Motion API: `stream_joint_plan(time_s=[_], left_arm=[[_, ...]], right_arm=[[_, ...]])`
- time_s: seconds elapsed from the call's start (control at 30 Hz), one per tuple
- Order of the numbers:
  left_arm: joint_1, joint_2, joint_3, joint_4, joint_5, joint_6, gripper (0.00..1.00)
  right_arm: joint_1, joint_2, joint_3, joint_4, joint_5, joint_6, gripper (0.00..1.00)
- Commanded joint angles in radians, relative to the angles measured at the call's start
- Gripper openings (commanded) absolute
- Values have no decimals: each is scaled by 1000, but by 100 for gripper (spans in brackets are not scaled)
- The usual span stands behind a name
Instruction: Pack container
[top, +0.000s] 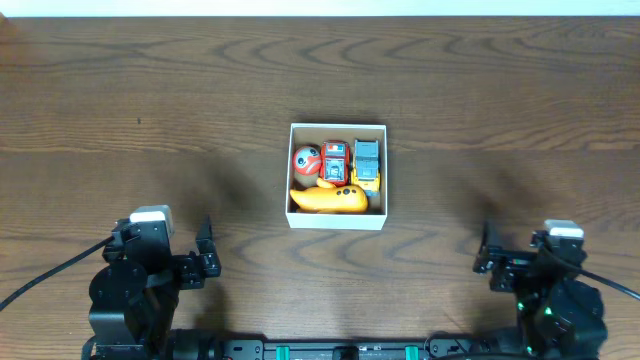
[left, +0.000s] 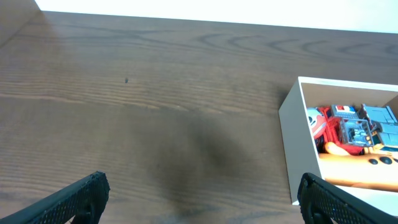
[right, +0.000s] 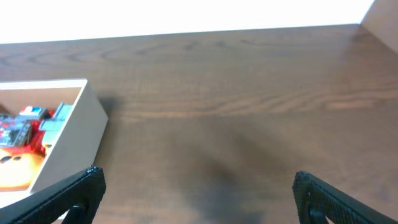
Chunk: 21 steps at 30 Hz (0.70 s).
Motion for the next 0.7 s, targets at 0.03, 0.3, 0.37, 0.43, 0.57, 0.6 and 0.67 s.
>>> stream_joint_plan(time_s=[0.03, 0.3, 0.37, 0.43, 0.57, 0.6, 0.67], left_arm=[[-2, -5, -2, 1, -8, -16, 98], [-2, -5, -2, 0, -8, -16, 98], [-2, -5, -2, 0, -8, -16, 98], [-2, -5, -2, 0, -8, -16, 98], [-2, -5, -2, 0, -8, -16, 98], [-2, -5, -2, 0, -8, -16, 98], [-2, -5, -2, 0, -8, -16, 98]], right_arm=[[-15, -48, -128, 156, -30, -42, 99], [-20, -53, -333, 606, -30, -202, 99], [-29, -63, -389, 695, -30, -205, 99], [-39, -93, -439, 742, -30, -205, 99], [-61, -147, -512, 771, -55, -201, 99], [-63, -149, -511, 744, -62, -200, 99], [-66, -149, -510, 696, -76, -200, 99]])
